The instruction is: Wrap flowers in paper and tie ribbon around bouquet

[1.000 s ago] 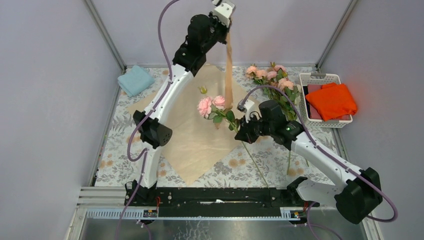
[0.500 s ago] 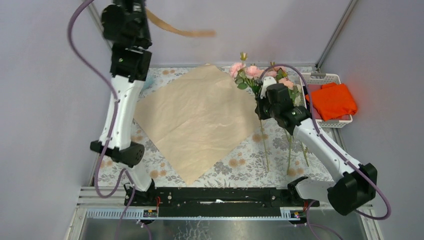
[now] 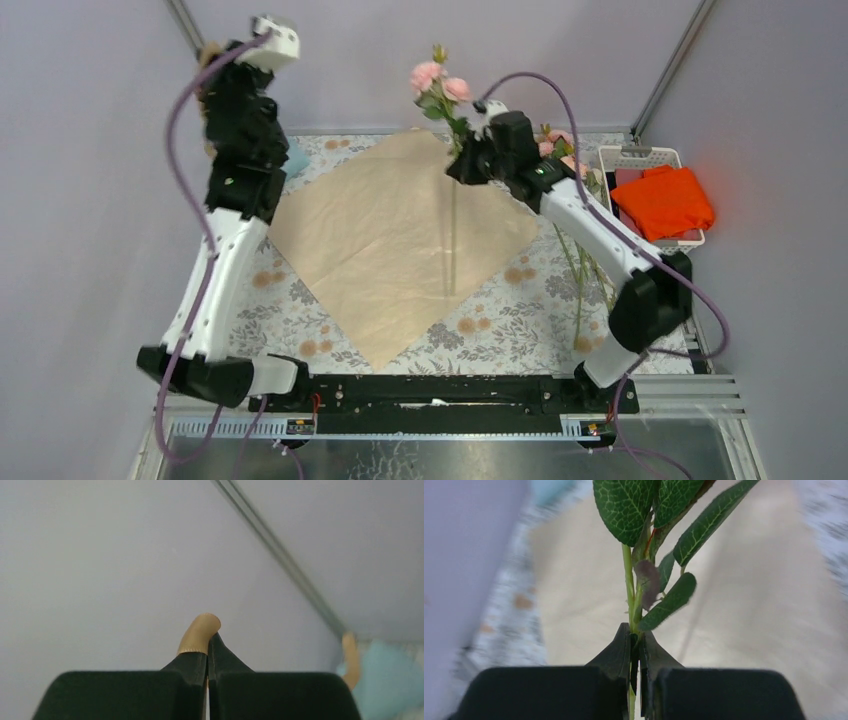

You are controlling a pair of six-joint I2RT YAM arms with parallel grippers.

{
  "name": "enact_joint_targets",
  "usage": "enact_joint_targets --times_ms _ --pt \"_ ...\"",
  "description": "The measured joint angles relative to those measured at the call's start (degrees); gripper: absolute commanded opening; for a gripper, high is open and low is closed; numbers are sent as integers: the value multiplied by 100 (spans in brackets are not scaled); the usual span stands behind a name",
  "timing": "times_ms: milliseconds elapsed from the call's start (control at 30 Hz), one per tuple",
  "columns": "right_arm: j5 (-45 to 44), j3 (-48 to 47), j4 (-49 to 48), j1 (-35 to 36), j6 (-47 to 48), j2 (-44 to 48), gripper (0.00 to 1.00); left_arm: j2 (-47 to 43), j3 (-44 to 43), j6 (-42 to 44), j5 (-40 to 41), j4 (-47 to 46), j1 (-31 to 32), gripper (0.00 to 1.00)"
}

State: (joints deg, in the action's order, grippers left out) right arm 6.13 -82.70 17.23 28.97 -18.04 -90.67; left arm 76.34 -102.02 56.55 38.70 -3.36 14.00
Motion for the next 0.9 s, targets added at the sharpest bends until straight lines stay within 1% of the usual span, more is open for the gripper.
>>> enact_joint_targets --times_ms 67,133,233,300,367,400,433,500,567,600,667,733,800,833,867,900 --pt "435 -590 -323 140 -404 -566 0 31 1064 85 122 -122 -269 0" --pt "660 -1327 -588 273 -767 -1294 0 378 1993 111 208 -186 -658 0" --pt "765 -2363 -743 411 -1163 -2424 0 1029 2841 98 295 -157 -1270 0" --pt "769 -2885 -741 468 -1327 -3086 1 1309 3268 92 361 -168 -1681 0" --pt "726 -3355 -708 518 -1458 -3738 15 1427 3613 74 450 -208 -2072 0" --pt "699 -3499 -699 533 -1495 -3971 25 1427 3731 79 511 -273 -2201 0" --pt "673 -3681 -656 549 -1528 -4249 38 1410 3845 70 568 -345 -2315 0" --pt "599 -4009 -553 575 -1574 -4708 57 1394 3952 -9 660 -354 -2441 0" --pt "487 -4352 -365 592 -1504 -5101 70 1394 3960 -125 704 -330 -2459 0" --pt "400 -4538 -219 595 -1408 -5263 74 1390 3967 -195 717 -326 -2457 0" --pt "216 -4758 83 599 -1137 -5425 78 1368 3978 -330 719 -258 -2455 0" --pt "-57 -4774 411 597 -669 -5390 80 1335 3980 -483 717 -120 -2457 0" --pt "-374 -4540 562 586 -164 -5178 79 1322 3980 -616 708 9 -2479 3" --pt "-557 -4183 654 564 122 -4905 77 1322 3987 -688 691 76 -2505 7" --pt "-767 -3705 748 549 413 -4538 75 1329 4002 -752 673 131 -2546 13" --pt "-973 -3237 804 520 649 -4159 71 1344 4015 -820 664 210 -2605 28"
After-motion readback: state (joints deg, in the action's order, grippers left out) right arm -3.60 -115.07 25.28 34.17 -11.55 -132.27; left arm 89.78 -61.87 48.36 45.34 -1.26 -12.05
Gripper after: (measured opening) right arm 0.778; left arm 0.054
